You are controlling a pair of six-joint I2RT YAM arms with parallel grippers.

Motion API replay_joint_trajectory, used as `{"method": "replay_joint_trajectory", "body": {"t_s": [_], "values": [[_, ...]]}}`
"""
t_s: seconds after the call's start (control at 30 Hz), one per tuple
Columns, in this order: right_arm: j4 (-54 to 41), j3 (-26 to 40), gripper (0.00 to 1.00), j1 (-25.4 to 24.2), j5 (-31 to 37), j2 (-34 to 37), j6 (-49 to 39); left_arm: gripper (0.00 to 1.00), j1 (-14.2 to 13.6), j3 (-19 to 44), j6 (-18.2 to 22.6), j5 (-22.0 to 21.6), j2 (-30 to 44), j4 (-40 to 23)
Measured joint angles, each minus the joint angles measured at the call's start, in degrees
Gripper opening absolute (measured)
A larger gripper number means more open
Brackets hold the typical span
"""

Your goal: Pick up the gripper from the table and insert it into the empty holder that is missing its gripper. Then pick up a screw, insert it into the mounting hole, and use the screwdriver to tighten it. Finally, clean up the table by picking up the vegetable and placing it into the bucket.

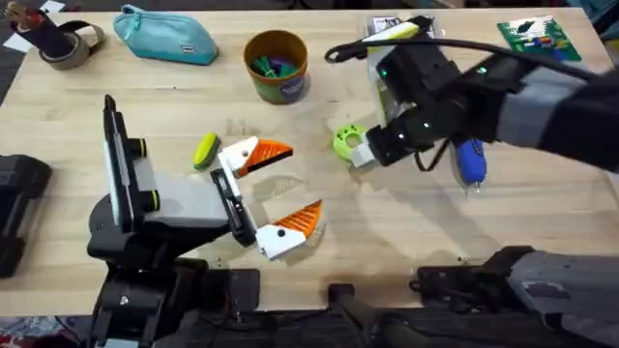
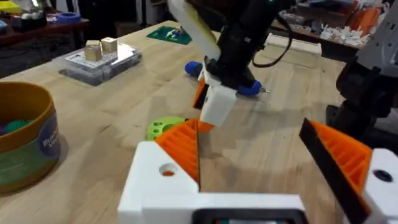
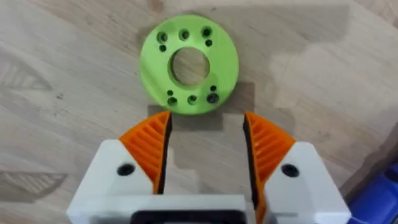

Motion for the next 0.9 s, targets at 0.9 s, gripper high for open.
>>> {"method": "replay_joint_trajectory", "body": {"t_s": [0.9], "values": [[-0.81,5.03,0.395,-0.02,-0.02,7.32,-2.63,0.992,0.0,0.0,-0.02,0.02,0.0,0.0]]}}
